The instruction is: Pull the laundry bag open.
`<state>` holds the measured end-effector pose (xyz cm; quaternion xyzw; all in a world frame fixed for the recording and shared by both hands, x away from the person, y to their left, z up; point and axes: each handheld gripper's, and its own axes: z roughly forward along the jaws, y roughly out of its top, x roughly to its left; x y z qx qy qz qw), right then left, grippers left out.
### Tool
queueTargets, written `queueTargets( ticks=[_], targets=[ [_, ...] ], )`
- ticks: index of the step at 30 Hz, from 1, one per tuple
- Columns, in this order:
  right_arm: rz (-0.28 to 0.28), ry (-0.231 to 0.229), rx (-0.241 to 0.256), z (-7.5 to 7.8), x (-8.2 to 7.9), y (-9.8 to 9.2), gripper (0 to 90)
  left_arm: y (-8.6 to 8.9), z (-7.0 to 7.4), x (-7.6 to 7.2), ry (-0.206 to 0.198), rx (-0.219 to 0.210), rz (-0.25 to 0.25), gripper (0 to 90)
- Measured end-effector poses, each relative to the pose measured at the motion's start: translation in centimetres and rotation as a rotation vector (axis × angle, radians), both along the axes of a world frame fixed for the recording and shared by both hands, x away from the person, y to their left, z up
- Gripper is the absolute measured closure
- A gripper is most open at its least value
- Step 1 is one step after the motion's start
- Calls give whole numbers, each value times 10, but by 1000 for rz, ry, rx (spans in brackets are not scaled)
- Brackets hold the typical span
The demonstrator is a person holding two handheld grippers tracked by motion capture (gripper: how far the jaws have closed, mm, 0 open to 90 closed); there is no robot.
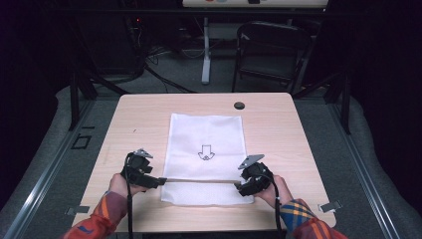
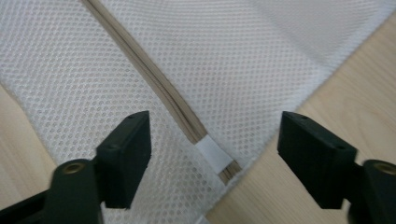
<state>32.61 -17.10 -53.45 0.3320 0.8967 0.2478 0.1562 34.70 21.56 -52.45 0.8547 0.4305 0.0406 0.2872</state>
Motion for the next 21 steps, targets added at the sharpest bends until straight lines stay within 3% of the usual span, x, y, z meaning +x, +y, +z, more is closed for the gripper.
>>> queueTargets(
  ticks=[3,7,11,17,21],
  targets=[
    [-29,-3,24,9,-3,-11,157,7,3,-2,-16,-18,34,157],
    [-89,7,52,16,-5,-31,107,17,5,-5,-26,-27,72,146],
    [-152,44,57,16,-6,-53,11,25,6,-6,-42,-29,99,136],
    [-231,46,59,11,-11,-80,0,31,2,-4,-51,-4,135,137],
    [-248,60,40,5,-13,-91,0,33,-5,-2,-38,16,130,137]
  ],
)
